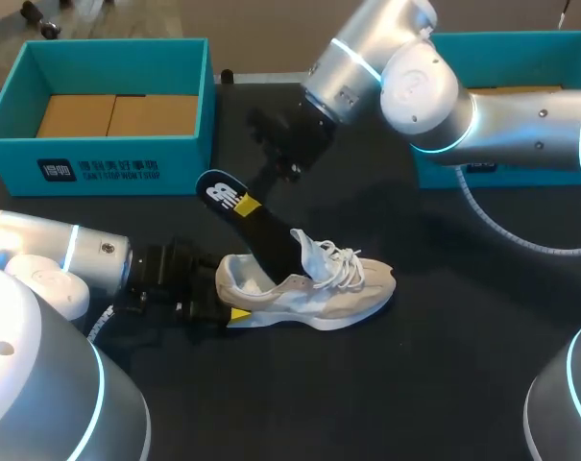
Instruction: Take the shoe out of the shoebox, open the shoe tongue, remove and reinsert the insole, then place the shoe into the shoebox
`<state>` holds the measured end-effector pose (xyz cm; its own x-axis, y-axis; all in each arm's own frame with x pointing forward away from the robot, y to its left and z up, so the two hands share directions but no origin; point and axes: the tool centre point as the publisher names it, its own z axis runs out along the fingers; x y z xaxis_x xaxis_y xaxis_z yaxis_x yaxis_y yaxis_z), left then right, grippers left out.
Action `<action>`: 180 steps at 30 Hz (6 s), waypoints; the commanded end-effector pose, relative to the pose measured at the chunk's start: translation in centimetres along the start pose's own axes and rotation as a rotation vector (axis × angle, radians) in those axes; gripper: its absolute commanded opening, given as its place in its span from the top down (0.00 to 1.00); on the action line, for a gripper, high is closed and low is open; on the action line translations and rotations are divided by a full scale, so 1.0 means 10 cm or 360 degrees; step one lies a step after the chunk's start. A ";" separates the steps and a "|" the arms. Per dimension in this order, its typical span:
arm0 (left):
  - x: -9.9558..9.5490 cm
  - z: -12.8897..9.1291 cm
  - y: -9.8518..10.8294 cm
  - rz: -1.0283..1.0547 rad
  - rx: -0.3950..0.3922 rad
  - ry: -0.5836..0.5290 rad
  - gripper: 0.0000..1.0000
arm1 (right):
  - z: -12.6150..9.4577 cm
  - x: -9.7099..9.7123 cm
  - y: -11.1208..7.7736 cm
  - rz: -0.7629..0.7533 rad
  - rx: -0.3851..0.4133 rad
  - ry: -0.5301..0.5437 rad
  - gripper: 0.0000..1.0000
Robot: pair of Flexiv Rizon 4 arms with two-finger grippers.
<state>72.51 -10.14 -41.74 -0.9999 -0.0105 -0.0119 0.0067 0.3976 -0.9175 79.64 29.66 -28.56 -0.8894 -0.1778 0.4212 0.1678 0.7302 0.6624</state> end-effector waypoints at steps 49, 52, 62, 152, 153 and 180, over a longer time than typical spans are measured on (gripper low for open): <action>0.00 0.00 0.00 0.0000 -0.0007 0.0001 1.00 | -0.96 0.40 1.34 0.0273 -0.0882 -0.0191 1.00; 0.00 0.00 0.00 0.0000 -0.0007 0.0001 1.00 | -1.04 0.43 1.38 0.0290 -0.0865 -0.0099 1.00; 0.00 0.00 0.00 0.0000 -0.0007 0.0001 1.00 | -1.19 0.56 1.44 0.0331 -0.0799 0.0227 1.00; 0.00 0.00 0.00 0.0000 -0.0007 0.0001 1.00 | -1.91 2.53 1.14 0.0849 -0.1158 -0.0269 1.00; 0.00 0.00 0.00 0.0000 -0.0007 0.0001 1.00 | -1.91 2.53 1.14 0.0849 -0.1158 -0.0269 1.00; 0.00 0.00 0.00 0.0000 -0.0007 0.0001 1.00 | -2.02 2.78 1.27 0.0919 -0.1295 0.0018 1.00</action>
<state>72.51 -10.13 -41.75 -0.9999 -0.0106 -0.0121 0.0068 0.3979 -0.9174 66.11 20.46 3.74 -0.5805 0.0505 0.8127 0.8142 0.0424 0.5790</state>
